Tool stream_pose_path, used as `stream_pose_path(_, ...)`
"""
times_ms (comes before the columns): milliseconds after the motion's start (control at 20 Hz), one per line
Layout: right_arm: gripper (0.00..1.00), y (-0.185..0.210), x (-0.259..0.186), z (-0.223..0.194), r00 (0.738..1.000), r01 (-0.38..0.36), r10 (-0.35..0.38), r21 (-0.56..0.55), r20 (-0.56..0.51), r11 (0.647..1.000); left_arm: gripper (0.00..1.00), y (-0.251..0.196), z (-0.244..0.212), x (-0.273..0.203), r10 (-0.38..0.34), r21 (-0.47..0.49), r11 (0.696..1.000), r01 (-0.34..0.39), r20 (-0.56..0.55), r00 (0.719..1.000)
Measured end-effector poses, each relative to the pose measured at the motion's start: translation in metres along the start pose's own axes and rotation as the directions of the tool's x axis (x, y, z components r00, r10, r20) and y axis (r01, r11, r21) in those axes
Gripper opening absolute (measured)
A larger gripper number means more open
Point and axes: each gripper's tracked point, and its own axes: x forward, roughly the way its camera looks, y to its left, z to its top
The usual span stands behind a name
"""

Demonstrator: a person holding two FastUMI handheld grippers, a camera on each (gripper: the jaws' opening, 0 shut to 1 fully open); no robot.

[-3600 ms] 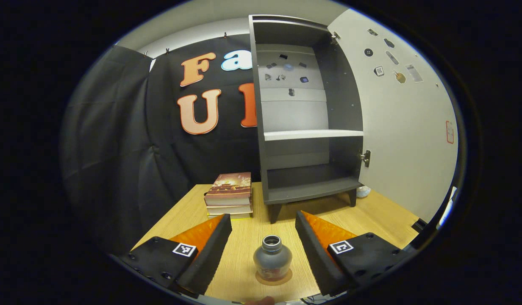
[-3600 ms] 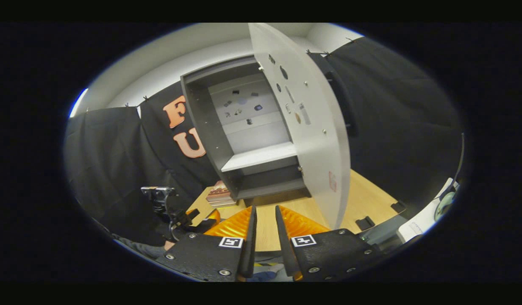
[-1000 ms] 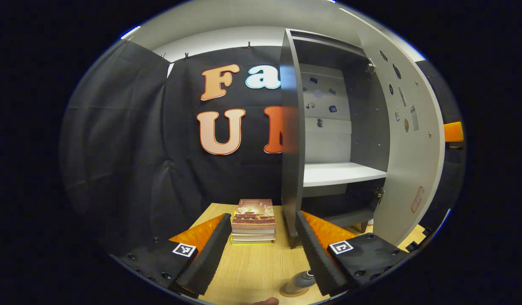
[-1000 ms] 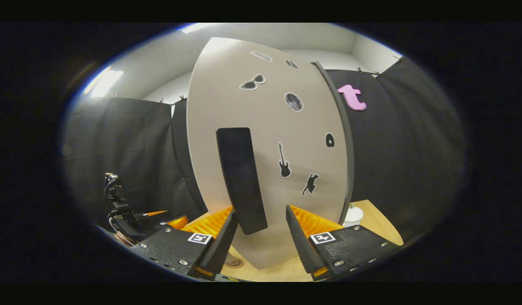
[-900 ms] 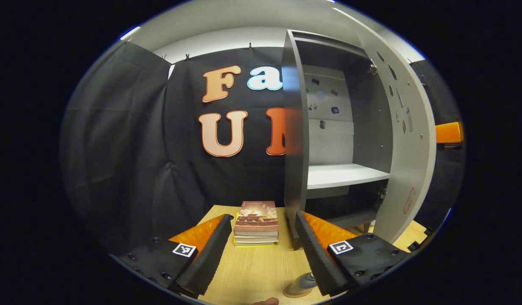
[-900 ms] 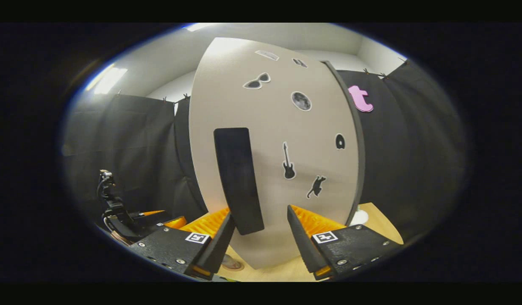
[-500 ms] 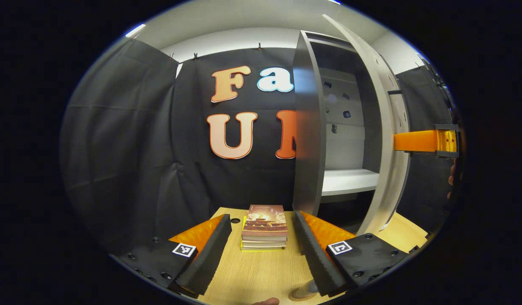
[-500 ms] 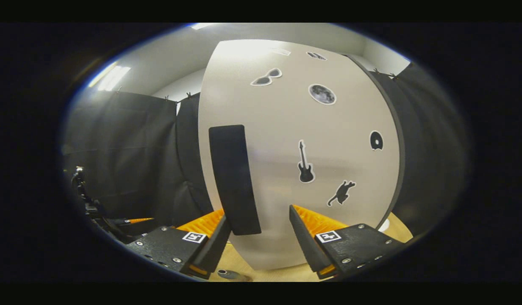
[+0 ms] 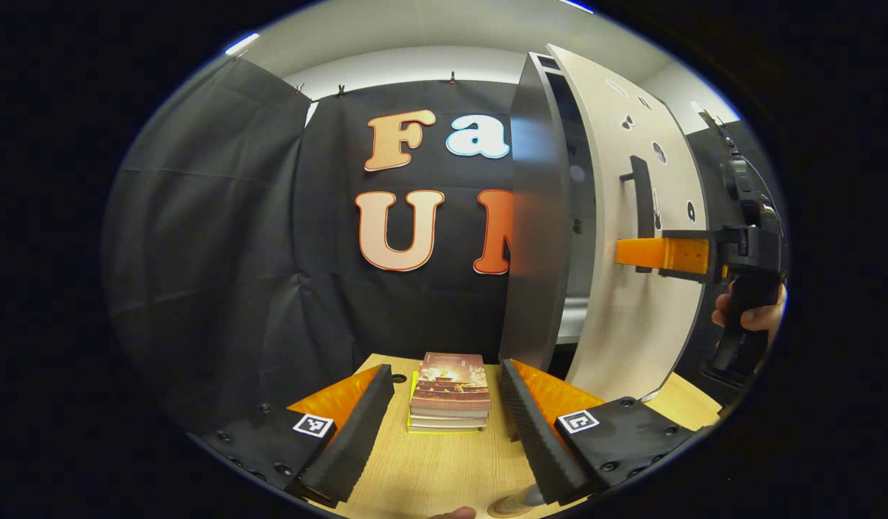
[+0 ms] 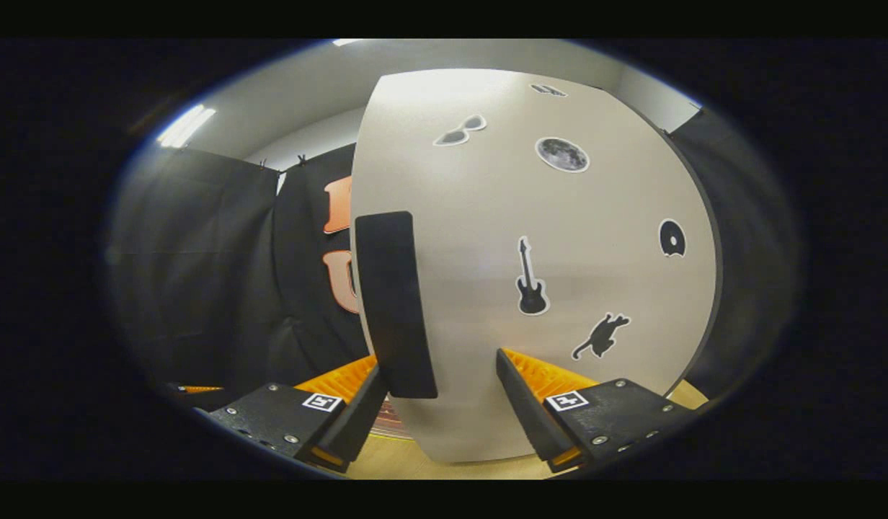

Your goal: Open the cabinet door with the right hand, grasp the bottle in the cabinet with the left hand and place it on the coaster, then close the cabinet door with the right hand.

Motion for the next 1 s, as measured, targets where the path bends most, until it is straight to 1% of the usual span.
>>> stream_pose_path(100, 0.88, 0.008, 0.002, -0.003, 1.0, 0.028, -0.028, -0.003, 0.005, 1.0, 0.97, 0.001, -0.003, 0.003, -0.002, -0.006, 1.0, 0.002, -0.009, 1.0)
stream_pose_path(200, 0.89, 0.006, 0.008, -0.002, 0.999, 0.05, -0.05, 0.003, 0.011, 0.999, 0.98, 0.0, -0.003, 0.003, -0.007, -0.008, 1.0, 0.007, -0.012, 1.0)
stream_pose_path(350, 0.9, -0.001, 0.016, -0.007, 0.999, 0.05, -0.05, 0.034, 0.001, 0.998, 0.96, -0.005, -0.002, -0.001, -0.024, -0.001, 1.0, 0.024, -0.009, 1.0)
stream_pose_path(550, 0.91, 0.0, 0.018, -0.006, 0.998, 0.063, -0.064, 0.021, 0.01, 0.998, 0.96, -0.01, -0.004, -0.006, -0.045, -0.003, 0.999, 0.045, -0.014, 0.999)
stream_pose_path(700, 0.91, 0.001, 0.016, -0.005, 0.998, 0.057, -0.057, 0.023, 0.011, 0.998, 0.96, -0.016, 0.001, -0.014, -0.054, -0.004, 0.999, 0.054, -0.007, 0.999)
stream_pose_path(750, 0.92, 0.002, 0.015, -0.007, 0.999, 0.05, -0.049, 0.029, -0.005, 0.998, 0.96, -0.018, 0.003, -0.016, -0.057, 0.0, 0.998, 0.057, -0.005, 0.998)
stream_pose_path(850, 0.93, 0.002, 0.004, -0.015, 0.998, 0.041, -0.038, 0.055, -0.052, 0.998, 0.96, -0.022, 0.007, -0.023, -0.062, 0.001, 0.998, 0.062, 0.003, 0.998)
stream_pose_path(1000, 0.94, -0.005, -0.03, -0.019, 0.998, 0.05, -0.047, 0.058, -0.044, 0.997, 0.96, -0.033, 0.013, -0.037, -0.072, 0.01, 0.997, 0.072, 0.007, 0.997)
